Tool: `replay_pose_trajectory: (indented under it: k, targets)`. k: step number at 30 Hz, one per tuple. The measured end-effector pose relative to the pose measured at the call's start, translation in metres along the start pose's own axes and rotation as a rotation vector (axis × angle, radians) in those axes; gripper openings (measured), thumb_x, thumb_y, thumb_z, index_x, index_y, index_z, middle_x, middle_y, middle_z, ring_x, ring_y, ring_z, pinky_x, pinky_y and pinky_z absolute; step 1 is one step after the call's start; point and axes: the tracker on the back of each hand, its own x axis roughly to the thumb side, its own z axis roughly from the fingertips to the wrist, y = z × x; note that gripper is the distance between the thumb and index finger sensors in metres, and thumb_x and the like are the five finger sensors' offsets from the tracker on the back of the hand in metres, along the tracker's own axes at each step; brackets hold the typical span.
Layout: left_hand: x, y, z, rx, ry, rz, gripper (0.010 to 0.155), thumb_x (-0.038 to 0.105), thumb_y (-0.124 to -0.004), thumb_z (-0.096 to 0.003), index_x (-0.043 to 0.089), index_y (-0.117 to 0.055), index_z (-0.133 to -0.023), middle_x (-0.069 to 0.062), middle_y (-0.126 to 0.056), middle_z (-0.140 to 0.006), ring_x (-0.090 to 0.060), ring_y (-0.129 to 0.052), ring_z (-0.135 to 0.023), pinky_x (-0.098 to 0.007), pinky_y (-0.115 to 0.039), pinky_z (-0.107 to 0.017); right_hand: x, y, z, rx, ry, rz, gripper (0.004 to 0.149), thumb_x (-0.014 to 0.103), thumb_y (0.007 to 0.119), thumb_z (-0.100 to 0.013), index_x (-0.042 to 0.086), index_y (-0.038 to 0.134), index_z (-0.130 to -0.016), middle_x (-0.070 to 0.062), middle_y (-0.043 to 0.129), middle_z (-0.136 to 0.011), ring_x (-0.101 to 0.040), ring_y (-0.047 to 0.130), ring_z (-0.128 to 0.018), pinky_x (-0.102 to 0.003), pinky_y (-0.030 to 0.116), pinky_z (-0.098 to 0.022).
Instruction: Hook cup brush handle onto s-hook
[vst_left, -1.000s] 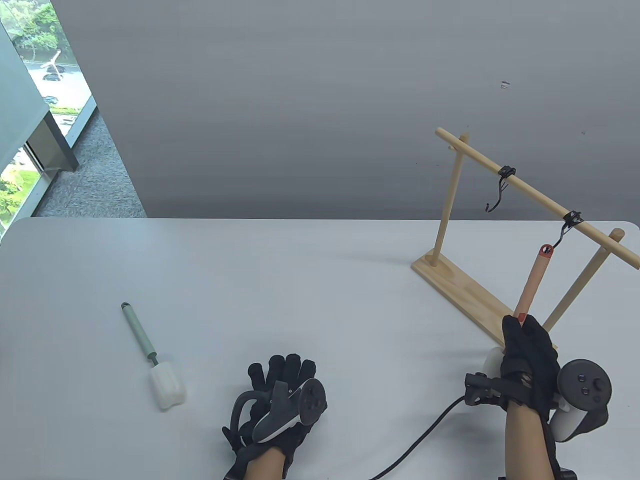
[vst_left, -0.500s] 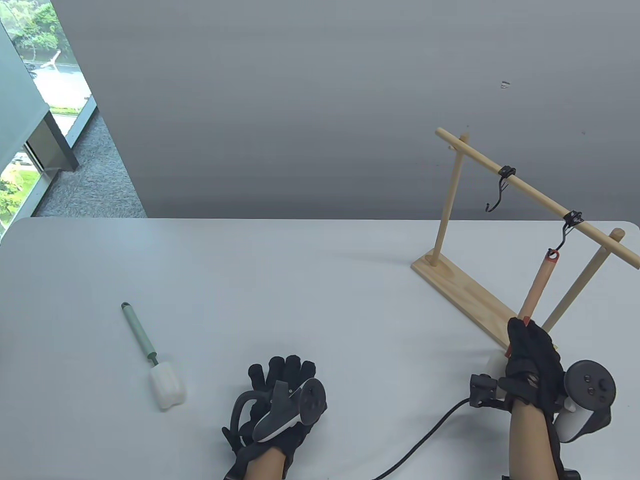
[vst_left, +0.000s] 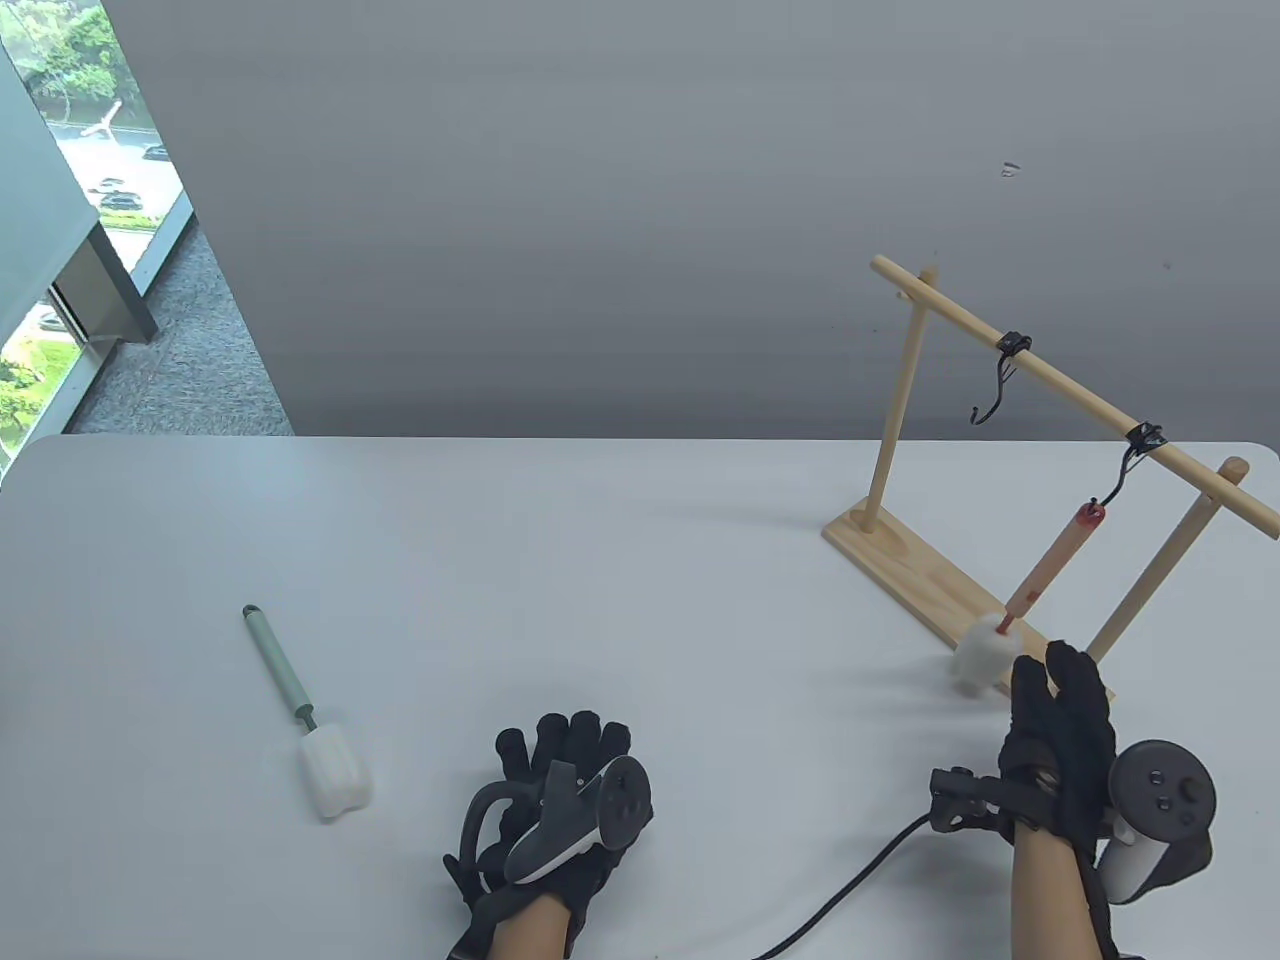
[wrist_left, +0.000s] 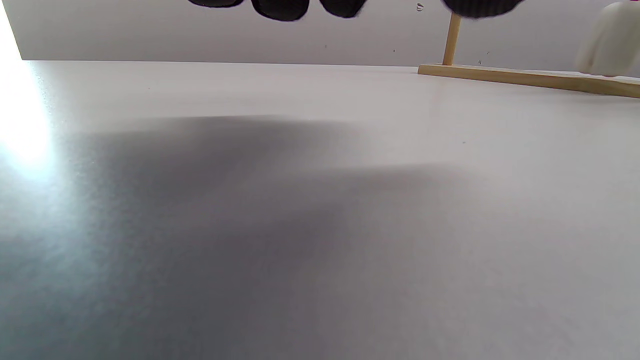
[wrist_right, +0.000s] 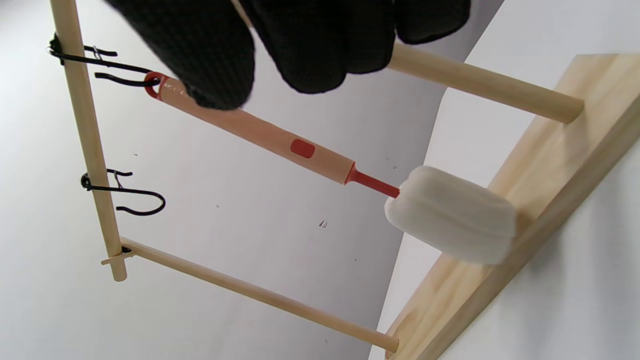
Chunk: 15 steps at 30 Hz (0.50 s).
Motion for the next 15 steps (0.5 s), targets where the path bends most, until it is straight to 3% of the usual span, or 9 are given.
replay_pose_trajectory:
  k: [9, 15]
  targets:
    - [0.0, 0.0, 0.0, 0.0, 0.001, 0.004, 0.074, 0.062, -0.059, -0.0424, 0.029, -0.044, -0.107, -0.009, -0.049, -0.116, -0.043, -0.051, -0.109, -0.07, -0.034, -0.07, 0.026, 0.017, 0.018, 0.059, -0.208, 0.087, 0.055, 0.032, 0.075, -0.053, -0.002, 0.068, -0.096, -0.028, 0.055, -0.103, -0.057, 0.05, -0.094, -0.073, 0.032, -0.061]
    - [0.0, 0.0, -0.001, 0.002, 0.0, 0.004, 0.074, 0.062, -0.059, -0.0424, 0.029, -0.044, -0.107, -0.009, -0.048, -0.116, -0.043, -0.051, -0.109, -0.07, -0.034, -0.07, 0.049, 0.039, 0.041, 0.157, -0.369, 0.123, 0.053, 0.034, 0.075, -0.053, -0.001, 0.073, -0.093, -0.027, 0.062, -0.1, -0.056, 0.057, -0.092, -0.072, 0.04, -0.06]
